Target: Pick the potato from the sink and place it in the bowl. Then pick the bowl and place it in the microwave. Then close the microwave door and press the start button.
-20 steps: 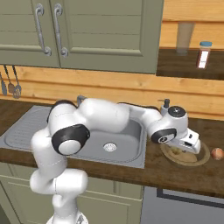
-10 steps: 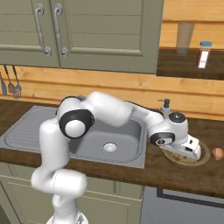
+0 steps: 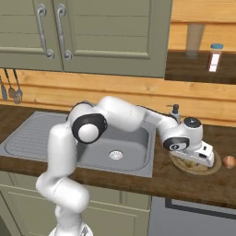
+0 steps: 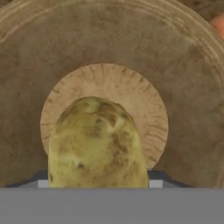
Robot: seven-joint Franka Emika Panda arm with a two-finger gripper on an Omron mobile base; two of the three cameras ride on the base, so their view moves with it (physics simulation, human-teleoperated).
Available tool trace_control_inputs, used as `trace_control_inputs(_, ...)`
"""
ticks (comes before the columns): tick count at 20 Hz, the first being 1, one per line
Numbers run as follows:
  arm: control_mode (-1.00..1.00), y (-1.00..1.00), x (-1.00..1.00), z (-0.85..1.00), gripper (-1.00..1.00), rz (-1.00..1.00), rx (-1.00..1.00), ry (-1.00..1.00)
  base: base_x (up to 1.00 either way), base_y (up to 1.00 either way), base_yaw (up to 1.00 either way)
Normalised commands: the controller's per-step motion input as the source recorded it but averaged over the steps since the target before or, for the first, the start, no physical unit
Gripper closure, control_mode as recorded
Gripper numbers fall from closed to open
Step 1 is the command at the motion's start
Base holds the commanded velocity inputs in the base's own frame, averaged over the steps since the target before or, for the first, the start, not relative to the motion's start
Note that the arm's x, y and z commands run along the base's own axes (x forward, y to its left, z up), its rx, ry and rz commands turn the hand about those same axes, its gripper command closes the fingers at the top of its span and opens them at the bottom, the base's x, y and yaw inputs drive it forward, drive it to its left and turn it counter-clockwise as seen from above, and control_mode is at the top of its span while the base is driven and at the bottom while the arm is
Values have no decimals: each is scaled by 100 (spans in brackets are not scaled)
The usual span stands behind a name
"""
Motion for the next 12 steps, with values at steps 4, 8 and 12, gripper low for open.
trace_control_inputs(4,-100,0,13,-23,-100,0,0,0,0,0,0)
trace_control_inputs(8,-100,0,1,-3,-100,0,0,0,0,0,0)
trace_control_inputs(12,-100,1,-6,0,-100,0,0,-2,0,0,0)
